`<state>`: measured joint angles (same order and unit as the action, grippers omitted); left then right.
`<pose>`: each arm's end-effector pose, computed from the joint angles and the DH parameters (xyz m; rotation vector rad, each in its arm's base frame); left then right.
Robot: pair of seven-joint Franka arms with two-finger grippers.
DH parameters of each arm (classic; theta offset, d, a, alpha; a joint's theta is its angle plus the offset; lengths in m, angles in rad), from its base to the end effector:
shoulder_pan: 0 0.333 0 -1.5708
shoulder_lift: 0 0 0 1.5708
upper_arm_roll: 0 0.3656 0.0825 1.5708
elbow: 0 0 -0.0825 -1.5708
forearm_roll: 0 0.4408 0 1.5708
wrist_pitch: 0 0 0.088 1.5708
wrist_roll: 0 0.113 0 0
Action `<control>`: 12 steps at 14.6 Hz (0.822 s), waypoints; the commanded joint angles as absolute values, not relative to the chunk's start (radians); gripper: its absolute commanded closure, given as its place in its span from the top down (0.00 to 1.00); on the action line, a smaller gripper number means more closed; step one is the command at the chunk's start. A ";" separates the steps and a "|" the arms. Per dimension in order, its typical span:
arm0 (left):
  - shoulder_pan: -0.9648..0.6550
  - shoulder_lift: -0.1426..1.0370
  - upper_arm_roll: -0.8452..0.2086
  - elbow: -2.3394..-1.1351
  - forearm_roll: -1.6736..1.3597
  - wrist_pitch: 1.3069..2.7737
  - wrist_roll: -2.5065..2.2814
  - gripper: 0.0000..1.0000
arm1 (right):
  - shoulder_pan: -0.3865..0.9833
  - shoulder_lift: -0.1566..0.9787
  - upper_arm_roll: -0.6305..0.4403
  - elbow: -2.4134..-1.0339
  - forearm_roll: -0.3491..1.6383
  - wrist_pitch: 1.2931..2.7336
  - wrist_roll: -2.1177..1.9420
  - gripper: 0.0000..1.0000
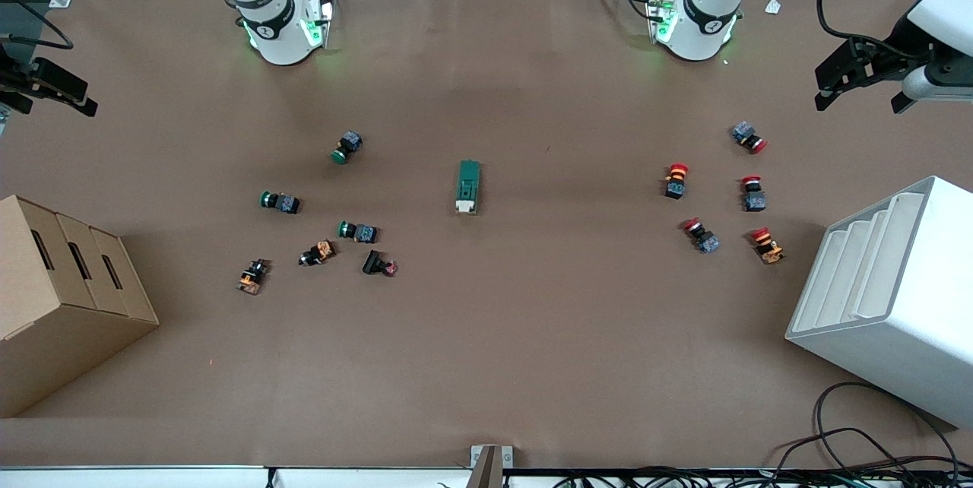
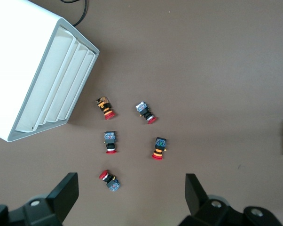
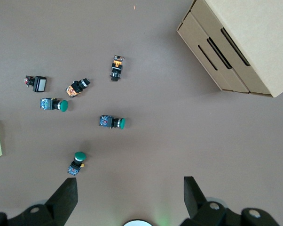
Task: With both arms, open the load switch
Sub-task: 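Move the left gripper from rest toward the green load switch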
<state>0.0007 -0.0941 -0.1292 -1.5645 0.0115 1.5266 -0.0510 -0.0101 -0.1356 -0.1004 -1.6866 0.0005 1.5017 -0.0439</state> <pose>0.5675 -0.0764 0.7227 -3.1195 0.1193 -0.0895 0.5501 -0.0652 0.6800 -3.1212 0.1020 0.0761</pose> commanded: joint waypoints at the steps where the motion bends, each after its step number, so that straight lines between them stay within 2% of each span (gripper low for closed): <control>1: -0.005 -0.077 -0.138 -1.540 0.012 1.511 -0.052 1.00 | -0.015 -0.152 -0.095 -1.697 0.014 1.500 -0.029 1.00; 7: -0.012 -0.040 -0.244 -1.537 0.021 1.557 -0.060 1.00 | -0.015 -0.152 -0.095 -1.697 0.014 1.496 -0.029 1.00; 12: -0.012 0.026 -0.467 -1.558 0.020 1.627 -0.254 1.00 | -0.015 -0.150 -0.095 -1.689 0.014 1.494 -0.026 1.00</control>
